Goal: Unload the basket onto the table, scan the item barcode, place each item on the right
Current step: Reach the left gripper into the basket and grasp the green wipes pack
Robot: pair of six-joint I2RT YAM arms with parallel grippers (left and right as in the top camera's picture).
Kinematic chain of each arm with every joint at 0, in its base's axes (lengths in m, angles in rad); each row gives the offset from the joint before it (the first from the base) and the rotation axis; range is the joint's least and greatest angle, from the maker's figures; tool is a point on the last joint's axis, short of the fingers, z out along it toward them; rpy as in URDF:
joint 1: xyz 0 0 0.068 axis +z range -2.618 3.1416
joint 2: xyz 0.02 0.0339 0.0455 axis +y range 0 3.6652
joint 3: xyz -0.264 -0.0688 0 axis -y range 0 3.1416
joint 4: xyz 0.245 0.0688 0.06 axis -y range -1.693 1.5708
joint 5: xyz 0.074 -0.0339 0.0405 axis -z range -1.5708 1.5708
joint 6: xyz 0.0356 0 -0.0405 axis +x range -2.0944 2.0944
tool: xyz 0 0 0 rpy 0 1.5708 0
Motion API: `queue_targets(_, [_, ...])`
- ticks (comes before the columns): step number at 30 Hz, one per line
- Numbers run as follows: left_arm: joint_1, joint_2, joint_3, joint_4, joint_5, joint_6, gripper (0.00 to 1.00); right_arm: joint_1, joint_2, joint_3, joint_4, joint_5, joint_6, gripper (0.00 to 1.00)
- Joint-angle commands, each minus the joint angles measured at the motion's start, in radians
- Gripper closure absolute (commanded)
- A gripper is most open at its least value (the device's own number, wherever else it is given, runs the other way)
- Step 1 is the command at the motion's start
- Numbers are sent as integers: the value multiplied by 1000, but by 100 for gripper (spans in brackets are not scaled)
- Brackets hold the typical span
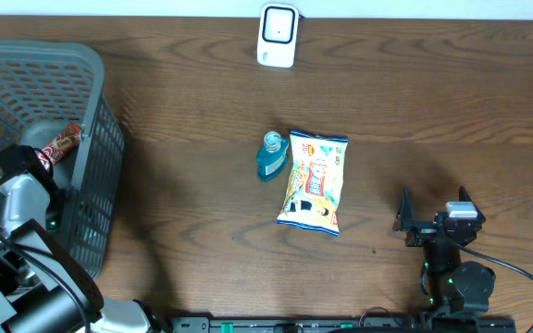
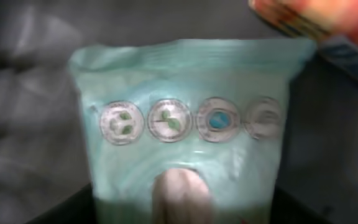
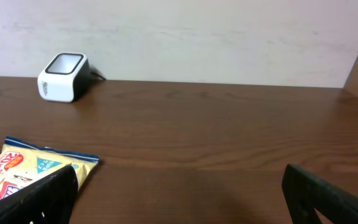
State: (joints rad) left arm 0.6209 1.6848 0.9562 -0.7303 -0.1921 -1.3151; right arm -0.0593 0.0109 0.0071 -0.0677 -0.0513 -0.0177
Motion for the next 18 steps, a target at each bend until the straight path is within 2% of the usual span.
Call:
queue_targets(1, [7,84,-99,-41,58,60,59,8,-5,-2,-4,4,10,1])
queue_targets(3, [7,69,-84,-41,90,92,70,8,-5,-2,-4,4,10,1])
queue_targets(7, [7,13,-16,-42,203,212,76,8,-5,-2,-4,5,10,1])
queue_targets(14, [7,-180,154,-42,367,401,77,8,-5,-2,-4,5,10,1])
queue_targets(18, [7,-335,248,-43,391,432,77,8,-5,-2,-4,5,10,1])
